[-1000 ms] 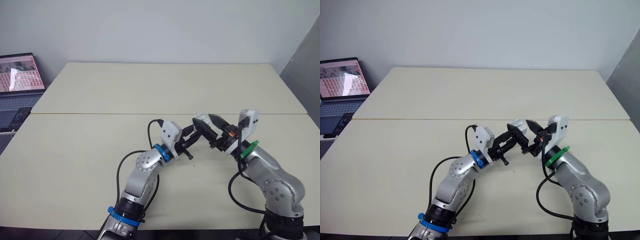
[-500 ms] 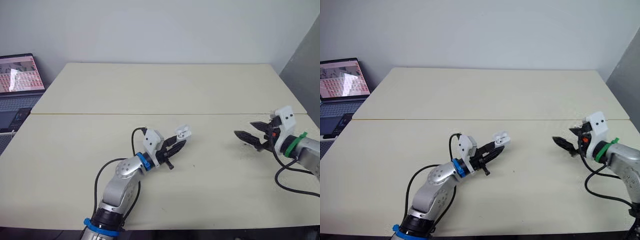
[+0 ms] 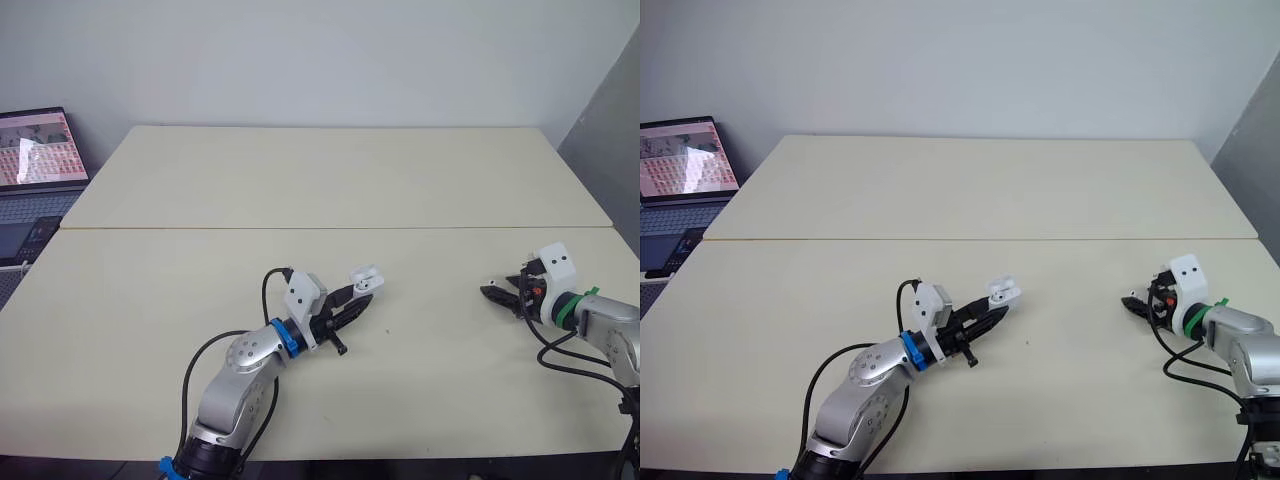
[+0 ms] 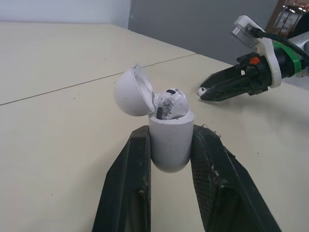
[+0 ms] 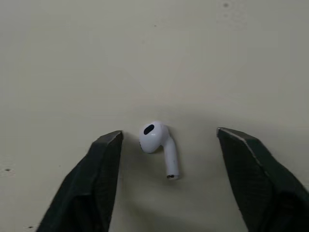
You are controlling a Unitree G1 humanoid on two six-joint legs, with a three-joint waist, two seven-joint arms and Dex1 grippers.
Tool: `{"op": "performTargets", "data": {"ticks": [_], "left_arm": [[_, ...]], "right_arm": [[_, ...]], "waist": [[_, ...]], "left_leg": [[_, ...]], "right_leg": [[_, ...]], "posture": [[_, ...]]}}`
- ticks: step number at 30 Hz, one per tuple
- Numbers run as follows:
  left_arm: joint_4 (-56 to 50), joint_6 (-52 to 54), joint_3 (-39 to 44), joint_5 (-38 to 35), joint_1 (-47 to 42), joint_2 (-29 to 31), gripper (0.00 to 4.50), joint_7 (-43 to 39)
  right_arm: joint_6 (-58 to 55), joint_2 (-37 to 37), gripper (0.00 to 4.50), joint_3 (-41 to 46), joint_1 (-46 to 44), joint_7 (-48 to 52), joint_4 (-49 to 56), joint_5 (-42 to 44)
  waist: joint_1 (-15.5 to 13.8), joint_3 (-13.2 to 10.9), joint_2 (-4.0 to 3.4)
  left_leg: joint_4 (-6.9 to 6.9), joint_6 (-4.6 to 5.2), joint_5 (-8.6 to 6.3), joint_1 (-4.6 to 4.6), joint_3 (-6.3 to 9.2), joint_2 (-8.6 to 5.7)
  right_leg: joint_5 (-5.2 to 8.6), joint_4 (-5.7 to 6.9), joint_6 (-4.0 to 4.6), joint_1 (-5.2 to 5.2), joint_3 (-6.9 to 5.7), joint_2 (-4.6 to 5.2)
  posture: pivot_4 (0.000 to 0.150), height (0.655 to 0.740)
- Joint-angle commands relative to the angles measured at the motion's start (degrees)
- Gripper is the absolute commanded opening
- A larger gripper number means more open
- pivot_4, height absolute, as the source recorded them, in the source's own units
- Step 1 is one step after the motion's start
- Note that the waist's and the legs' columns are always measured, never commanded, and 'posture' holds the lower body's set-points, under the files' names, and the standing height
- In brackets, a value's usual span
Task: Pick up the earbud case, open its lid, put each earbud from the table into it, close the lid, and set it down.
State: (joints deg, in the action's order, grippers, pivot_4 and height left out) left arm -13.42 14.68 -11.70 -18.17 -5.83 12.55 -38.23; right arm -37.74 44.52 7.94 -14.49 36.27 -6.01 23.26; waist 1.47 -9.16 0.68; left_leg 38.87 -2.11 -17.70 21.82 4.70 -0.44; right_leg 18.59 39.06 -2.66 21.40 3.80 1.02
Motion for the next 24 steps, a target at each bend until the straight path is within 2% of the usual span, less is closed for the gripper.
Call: {"op": "performTargets", "data": {"ticks": [1,5,6,9,13,18,21,24], "left_arm": [[-2.3,-0.7,0.3,-1.3,-0.4,-0.2,0.78,-0.3],[-1.9,-0.9,0.4,-1.2,-0.7,-0.2,0.78,-0.4],[-1.8,-1.0,0.4,-1.2,-0.7,-0.2,0.78,-0.5],[-1.0,-1.5,0.5,-0.9,-0.7,-0.1,0.78,-0.7],[-0.9,-1.5,0.9,-1.0,-0.7,0.4,0.78,-1.0],[-0.5,-1.5,0.6,-0.9,-0.9,1.5,0.78,-2.8],[-0.2,-1.6,0.6,-1.0,-1.1,1.4,0.78,-3.1],[-0.3,-1.5,0.6,-1.0,-1.1,1.3,0.78,-3.3]], "right_arm": [[1.7,-0.2,1.79,0.3,-0.2,1.4,1.2,-0.9],[3.1,0.6,0.49,0.3,1.1,2.5,2.6,-2.2],[4.1,0.8,0.42,0.5,1.4,3.2,3.0,-2.5],[8.9,1.9,0.42,1.1,3.1,7.8,6.2,-2.2],[16.4,7.4,0.42,-0.4,9.9,20.1,13.7,-2.3],[25.0,15.0,0.42,-1.9,18.1,31.8,17.9,-4.6],[29.9,16.8,0.42,-2.3,20.7,36.2,18.1,-5.1],[38.1,17.0,0.42,-3.8,20.5,40.2,14.1,-7.4]], "waist": [[0.0,0.0,0.0],[0.0,0.0,0.0],[0.0,0.0,0.0],[0.0,0.0,0.0],[-0.1,0.0,-0.05],[-0.2,0.0,-0.03],[-0.3,0.0,-0.02],[-0.1,0.0,0.0]], "left_leg": [[0.0,0.0,0.0,0.0,0.01,0.0],[0.0,0.0,0.0,0.01,0.0,-0.01],[0.0,0.0,0.0,0.01,0.01,-0.01],[0.0,0.0,0.0,0.01,0.0,-0.01],[-0.01,0.0,0.0,0.01,0.02,-0.02],[0.02,0.0,0.0,-0.03,0.04,-0.04],[0.02,0.0,0.0,-0.04,0.04,-0.02],[0.02,0.0,0.0,-0.11,-0.02,-0.01]], "right_leg": [[0.0,0.01,0.0,0.0,0.0,0.0],[0.0,0.0,0.0,0.0,0.0,0.0],[0.0,-0.01,0.0,0.0,-0.01,0.0],[0.0,0.0,0.0,0.0,-0.01,0.0],[0.0,-0.02,0.0,-0.01,-0.03,0.0],[0.0,-0.05,-0.01,-0.08,-0.06,0.01],[0.0,-0.05,-0.01,-0.08,-0.06,0.01],[0.0,-0.03,-0.01,-0.12,-0.06,0.0]], "posture": [[0.15,0.74],[0.15,0.74],[0.15,0.74],[0.15,0.74],[0.15,0.74],[0.15,0.74],[0.15,0.74],[0.15,0.74]]}}
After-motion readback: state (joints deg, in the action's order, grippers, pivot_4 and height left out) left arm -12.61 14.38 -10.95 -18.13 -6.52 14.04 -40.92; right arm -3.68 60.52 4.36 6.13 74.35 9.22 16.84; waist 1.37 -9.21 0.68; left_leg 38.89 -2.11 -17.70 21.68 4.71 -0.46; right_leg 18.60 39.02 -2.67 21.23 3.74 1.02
